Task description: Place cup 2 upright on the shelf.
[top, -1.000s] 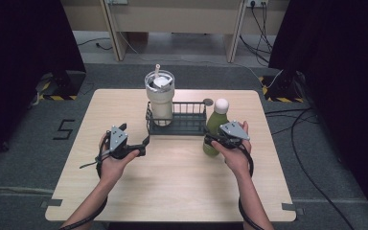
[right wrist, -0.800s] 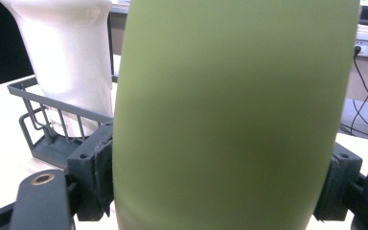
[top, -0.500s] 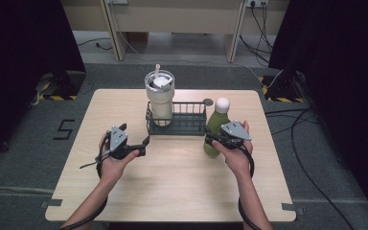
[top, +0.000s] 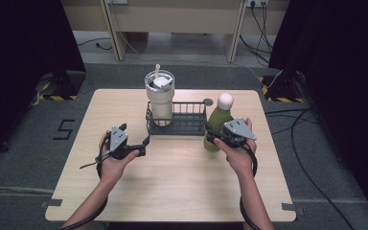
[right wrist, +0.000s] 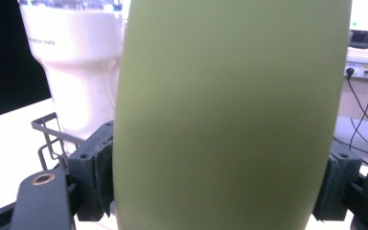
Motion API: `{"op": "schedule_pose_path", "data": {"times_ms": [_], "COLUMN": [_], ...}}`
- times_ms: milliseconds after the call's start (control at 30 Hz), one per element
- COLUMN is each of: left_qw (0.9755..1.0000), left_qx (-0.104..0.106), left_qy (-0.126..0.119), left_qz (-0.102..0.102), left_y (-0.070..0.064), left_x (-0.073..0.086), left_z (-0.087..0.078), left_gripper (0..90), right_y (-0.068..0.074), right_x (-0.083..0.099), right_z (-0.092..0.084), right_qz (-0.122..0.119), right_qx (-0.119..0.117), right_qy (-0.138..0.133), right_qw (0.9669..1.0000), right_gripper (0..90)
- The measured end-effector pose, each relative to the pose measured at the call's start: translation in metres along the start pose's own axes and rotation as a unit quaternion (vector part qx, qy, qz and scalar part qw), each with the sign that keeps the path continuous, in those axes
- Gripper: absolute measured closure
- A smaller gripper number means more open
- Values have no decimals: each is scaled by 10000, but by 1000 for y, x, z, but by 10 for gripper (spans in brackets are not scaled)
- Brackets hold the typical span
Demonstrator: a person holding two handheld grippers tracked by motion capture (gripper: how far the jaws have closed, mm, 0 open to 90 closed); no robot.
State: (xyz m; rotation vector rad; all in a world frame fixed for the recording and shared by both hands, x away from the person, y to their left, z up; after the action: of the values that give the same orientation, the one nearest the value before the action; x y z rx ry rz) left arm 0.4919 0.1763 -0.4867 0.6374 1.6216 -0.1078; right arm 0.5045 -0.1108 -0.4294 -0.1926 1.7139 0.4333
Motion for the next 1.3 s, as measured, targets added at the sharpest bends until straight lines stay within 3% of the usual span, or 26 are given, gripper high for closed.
{"op": "schedule_pose_path", "data": {"times_ms": [400, 1300], "left_qw": [10000, 10000], "left_qx": [-18, -32], "left_qy": [-2, -3], "left_qz": [3, -6], "left_y": [1, 2], "left_x": [-1, -1], "left_z": [-1, -1], "left_gripper": [0, 0], "right_y": [8, 17], "right_x": [-24, -41], "right_z": [-2, 7], "right_qz": [-19, 39], "right_qx": [-73, -98], "right_qy": [-215, -385], "right_qw": [9997, 9992], "right_gripper": [215, 216]}}
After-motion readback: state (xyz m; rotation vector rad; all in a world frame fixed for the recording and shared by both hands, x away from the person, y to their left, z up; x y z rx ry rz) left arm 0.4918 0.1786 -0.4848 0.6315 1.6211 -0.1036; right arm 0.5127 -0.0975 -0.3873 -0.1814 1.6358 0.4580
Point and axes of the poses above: each handheld gripper's, and its own axes: z roughly forward along the jaws, x roughly out of its underside, y roughly to its left, the point moved 9 cm from there along z, roughly forward along the jaws, and after that the axes turned 14 degrees about z, right-handed, at the moved point
